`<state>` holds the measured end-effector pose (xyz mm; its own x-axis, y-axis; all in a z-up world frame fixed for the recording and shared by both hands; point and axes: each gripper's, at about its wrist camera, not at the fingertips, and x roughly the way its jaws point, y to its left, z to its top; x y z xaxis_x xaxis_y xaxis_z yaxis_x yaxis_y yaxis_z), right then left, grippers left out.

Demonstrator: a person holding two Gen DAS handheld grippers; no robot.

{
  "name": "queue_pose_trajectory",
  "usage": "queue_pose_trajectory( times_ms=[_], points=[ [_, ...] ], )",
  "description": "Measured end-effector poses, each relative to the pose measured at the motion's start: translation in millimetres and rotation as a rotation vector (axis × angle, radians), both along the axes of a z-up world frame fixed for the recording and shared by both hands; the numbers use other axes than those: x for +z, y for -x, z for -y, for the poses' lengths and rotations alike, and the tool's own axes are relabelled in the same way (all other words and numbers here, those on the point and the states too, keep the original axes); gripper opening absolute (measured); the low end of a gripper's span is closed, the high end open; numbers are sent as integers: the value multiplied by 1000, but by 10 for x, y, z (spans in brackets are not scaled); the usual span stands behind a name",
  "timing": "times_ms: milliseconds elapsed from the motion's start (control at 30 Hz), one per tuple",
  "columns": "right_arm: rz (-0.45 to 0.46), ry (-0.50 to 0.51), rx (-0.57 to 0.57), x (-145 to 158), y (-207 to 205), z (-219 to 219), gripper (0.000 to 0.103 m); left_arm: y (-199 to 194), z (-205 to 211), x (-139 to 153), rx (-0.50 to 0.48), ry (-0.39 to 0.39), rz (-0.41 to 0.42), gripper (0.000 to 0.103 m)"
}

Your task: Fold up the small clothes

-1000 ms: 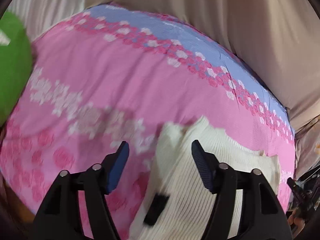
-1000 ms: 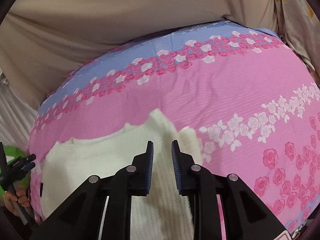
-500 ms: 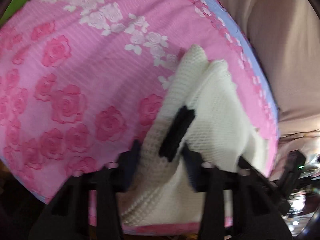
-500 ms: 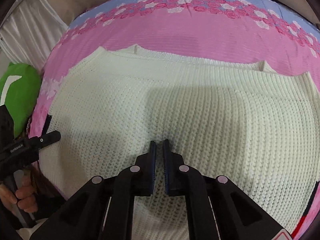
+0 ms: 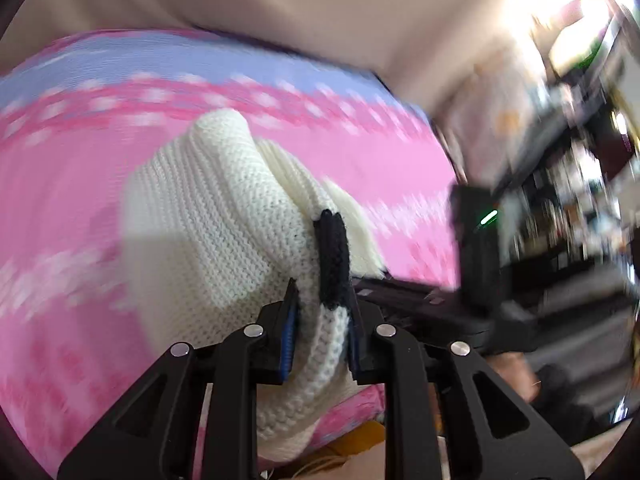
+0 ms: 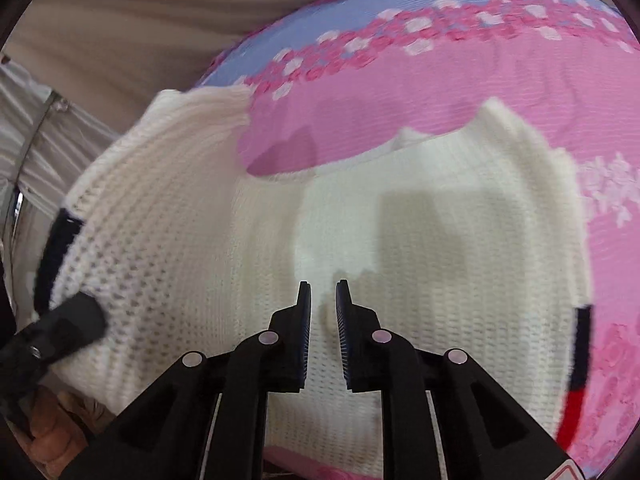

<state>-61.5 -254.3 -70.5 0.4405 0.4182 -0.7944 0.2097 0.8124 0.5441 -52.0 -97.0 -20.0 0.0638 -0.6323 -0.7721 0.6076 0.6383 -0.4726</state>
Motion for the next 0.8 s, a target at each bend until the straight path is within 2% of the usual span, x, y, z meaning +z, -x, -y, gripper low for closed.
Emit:
queue_pose_trajectory(
  times_ms=[33, 100, 167, 200, 233, 267, 300, 367, 433, 533, 667, 767, 800],
  points=[
    [4, 4, -35, 24, 94, 173, 18, 43, 262, -134, -54, -29, -8, 21],
    [2, 15, -101, 25, 286, 486, 18, 129, 669, -409, -148, -125, 5, 29],
    [-4, 5, -158, -27, 441, 701, 19, 213, 830, -538, -168, -201, 32, 30],
    [-14, -8, -192, -51, 511, 810, 20, 240, 829, -524, -158, -206, 40, 35],
    [-23, -18, -218, -62, 561, 869, 22, 238, 740, -420, -125, -168, 52, 41],
    [-28, -23, -237, -63, 604, 896, 23, 223, 607, -296, -82, -127, 74, 57],
    [-21, -26, -245, -52, 657, 906, 27, 195, 506, -191, -42, -103, 100, 68],
    [-3, -37, -254, 7, 731, 902, 37, 92, 153, 78, 75, -59, 187, 73],
    [22, -51, -261, 88, 756, 826, 59, 2, -175, 218, 156, -73, 247, 74],
    [49, -58, -253, 134, 549, 652, 70, -138, -561, 224, 253, -128, 269, 74],
    [-29, -33, -205, -50, 191, 438, 71, -136, -900, 90, 347, -154, 203, 75],
    [-82, -12, -158, -164, 36, 256, 71, -65, -1055, -13, 382, -170, 163, 75],
    [-73, -8, -142, -149, 14, 191, 55, -40, -1069, -36, 385, -164, 154, 75]
  ],
)
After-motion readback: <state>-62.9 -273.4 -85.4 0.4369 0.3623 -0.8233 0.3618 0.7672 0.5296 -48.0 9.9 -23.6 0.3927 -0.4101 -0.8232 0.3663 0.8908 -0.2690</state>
